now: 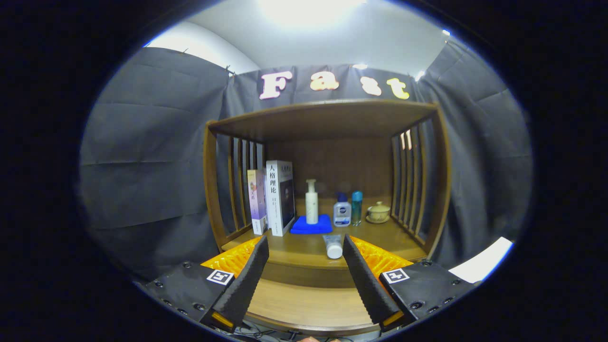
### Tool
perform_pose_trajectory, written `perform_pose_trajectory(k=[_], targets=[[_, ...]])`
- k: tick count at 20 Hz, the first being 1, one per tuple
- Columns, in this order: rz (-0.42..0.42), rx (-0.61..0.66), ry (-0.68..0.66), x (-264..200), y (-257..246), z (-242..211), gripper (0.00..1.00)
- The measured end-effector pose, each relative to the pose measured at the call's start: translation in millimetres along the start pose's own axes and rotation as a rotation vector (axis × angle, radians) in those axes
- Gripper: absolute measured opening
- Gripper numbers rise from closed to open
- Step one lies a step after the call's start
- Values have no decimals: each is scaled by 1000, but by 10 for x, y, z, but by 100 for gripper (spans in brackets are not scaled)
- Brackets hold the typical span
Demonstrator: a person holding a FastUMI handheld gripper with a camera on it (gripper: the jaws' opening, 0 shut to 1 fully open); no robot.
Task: Pull open the drawer, take out the items inside it, and place them on the countertop above the cabinet.
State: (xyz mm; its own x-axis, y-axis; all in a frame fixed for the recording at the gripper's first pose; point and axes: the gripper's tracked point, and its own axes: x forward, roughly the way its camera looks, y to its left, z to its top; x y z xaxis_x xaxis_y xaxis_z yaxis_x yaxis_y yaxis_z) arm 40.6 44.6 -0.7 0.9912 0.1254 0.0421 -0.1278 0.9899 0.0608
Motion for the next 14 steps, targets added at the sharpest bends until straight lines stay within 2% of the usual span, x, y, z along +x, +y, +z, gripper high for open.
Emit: perform_pose_trajectory(k=[3, 6, 14], targets=[[-41, -22, -36, -295, 32, -150, 98], [-43, -7, 1, -511, 116, -488, 98], [-140, 7, 48, -757, -43, -1138, 98]])
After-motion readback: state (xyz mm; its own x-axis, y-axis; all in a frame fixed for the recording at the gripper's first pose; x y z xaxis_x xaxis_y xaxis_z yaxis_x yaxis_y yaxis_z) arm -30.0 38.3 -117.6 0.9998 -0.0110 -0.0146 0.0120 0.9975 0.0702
